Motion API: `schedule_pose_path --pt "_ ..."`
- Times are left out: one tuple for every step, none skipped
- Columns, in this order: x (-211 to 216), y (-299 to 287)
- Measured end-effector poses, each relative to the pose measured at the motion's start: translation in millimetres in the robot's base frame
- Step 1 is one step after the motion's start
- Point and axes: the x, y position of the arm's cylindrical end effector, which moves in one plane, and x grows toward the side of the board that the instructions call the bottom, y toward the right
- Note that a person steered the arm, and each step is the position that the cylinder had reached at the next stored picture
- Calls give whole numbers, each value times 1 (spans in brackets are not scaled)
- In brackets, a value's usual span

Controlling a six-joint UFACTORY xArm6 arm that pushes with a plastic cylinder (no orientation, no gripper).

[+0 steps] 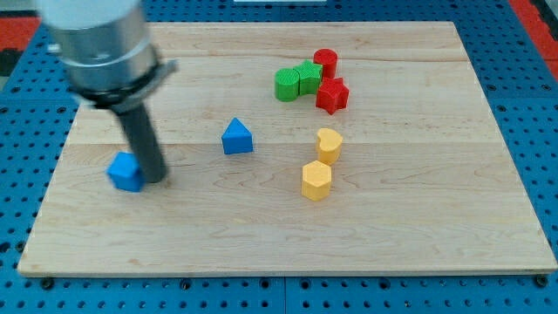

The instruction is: Slightly move the cube towards bottom left

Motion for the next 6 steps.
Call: schedule_pose_path --pt "-3 34" --pt "-30 13" --pt "-35 -28" --pt "25 -39" --pt "20 74" --pt "3 143"
